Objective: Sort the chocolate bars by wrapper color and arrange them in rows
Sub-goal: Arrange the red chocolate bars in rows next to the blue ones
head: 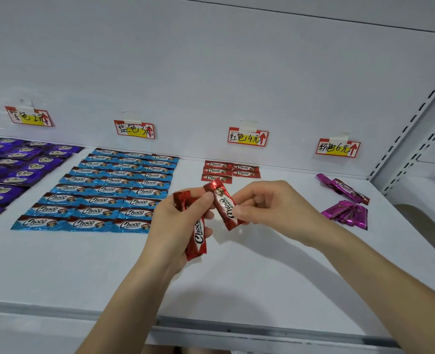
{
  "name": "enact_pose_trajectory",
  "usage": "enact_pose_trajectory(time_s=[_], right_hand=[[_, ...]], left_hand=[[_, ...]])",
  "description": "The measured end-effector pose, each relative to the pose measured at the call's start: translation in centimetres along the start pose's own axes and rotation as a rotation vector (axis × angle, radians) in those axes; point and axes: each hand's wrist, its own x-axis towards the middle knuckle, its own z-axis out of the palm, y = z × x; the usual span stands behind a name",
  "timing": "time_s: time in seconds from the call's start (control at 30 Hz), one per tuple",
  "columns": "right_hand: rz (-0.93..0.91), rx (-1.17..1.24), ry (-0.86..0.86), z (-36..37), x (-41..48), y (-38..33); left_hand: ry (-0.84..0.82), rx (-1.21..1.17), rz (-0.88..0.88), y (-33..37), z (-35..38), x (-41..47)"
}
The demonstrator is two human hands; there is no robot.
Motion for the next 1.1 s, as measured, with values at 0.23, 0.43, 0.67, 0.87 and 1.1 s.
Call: enact_pose_trajectory(time_s=[0.23,0.43,0.67,0.87,1.1], right_hand=[[0.159,0.287,0.137,0.3,0.7,0.7],[0.054,0.212,0.251,0.1,0.7,2.0],[-0.501,-0.478,0.078,-1.8,1.1,3.6],[-0.281,-0.553,0.188,-4.5,3.7,6.2],[-0.035,-0.698,0.198,-6.7,8.5,9.3]], left_hand=[[-0.085,0.100,0.022,-0.5,0.8,0.1],[-0.122,0.110,-0.024,-0.7,0.5,0.3],[-0.190,0.134,-0.103,-0.3,0.7,0.9],[-0.097,-0.155,-0.320,-0.7,0.9,2.4],[-0.165,-0.291,-0.399,-1.3,0.8,2.9]])
